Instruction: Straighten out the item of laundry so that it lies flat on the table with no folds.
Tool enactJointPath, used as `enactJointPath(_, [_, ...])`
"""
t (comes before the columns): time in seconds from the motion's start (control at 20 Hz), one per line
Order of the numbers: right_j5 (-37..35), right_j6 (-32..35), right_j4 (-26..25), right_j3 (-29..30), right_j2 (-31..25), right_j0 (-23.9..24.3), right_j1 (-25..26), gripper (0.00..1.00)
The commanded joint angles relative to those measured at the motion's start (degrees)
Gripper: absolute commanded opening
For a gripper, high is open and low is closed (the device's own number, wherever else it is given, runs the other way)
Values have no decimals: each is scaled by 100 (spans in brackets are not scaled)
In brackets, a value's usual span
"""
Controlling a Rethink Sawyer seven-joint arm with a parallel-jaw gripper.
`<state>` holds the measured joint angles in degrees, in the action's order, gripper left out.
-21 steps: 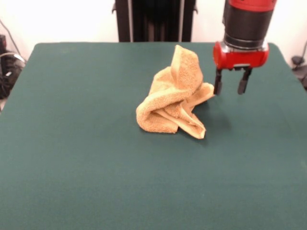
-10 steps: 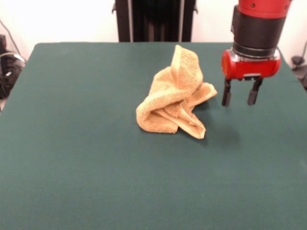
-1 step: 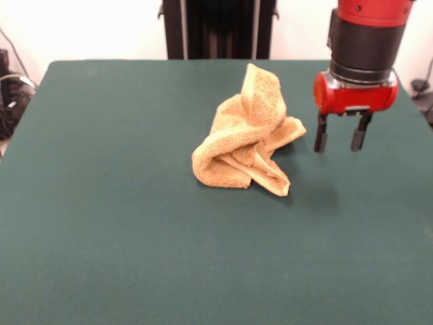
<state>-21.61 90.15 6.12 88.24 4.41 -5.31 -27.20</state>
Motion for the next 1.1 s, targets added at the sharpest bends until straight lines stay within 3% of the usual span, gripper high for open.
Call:
enactJointPath(0.05, [-487, 1223, 270, 3, -268, -155, 37, 100])
enactJointPath(0.75, [-72, 1189, 150, 1159, -395, 29, -583, 100])
enactJointPath(1.1, [-36, 1191, 165, 1245, -404, 74, -629, 100])
